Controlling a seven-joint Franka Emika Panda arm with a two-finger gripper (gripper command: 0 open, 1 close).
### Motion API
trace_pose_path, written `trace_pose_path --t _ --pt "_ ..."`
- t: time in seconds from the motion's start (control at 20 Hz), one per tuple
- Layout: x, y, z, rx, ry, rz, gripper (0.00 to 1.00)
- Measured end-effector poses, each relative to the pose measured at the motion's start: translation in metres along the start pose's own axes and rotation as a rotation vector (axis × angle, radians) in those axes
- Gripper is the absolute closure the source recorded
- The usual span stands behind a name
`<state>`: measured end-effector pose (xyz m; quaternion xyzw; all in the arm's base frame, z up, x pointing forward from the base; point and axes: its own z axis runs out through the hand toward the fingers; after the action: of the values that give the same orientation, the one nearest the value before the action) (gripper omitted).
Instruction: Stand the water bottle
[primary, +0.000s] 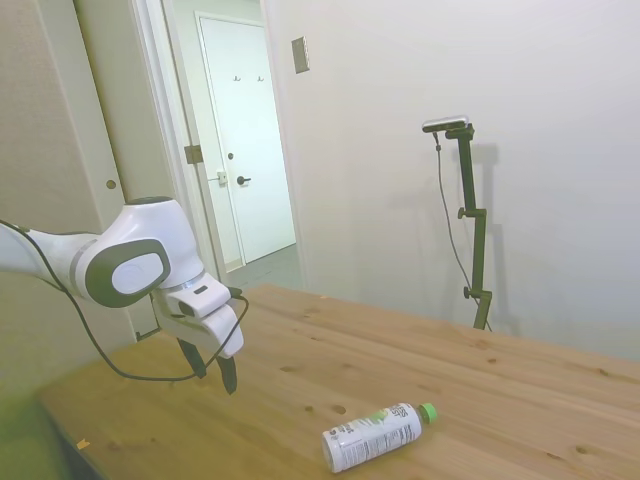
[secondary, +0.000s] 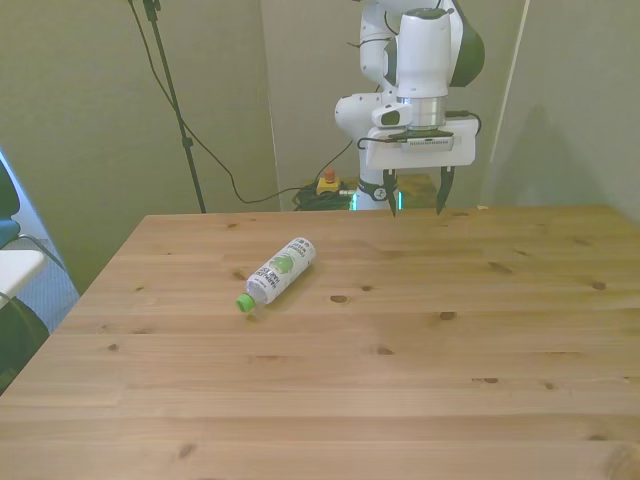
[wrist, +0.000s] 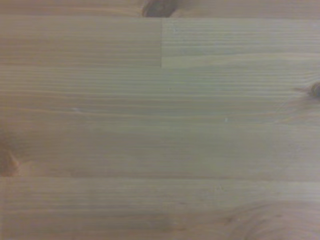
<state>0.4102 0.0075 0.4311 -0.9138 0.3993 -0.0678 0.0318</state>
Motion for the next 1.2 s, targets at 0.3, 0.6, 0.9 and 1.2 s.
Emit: trace_pose_path --t 0.3,0.6,0.9,1.2 --pt "0.032 0.013 -0.011 0.010 0.006 0.068 0.00" --pt "0.124 0.057 -0.020 0.011 0.032 0.217 0.00" --pt "0.214 0.077 -0.007 -0.007 0.065 0.324 0.00" --pt "0.274 0.070 0.019 -0.077 0.117 0.403 0.00"
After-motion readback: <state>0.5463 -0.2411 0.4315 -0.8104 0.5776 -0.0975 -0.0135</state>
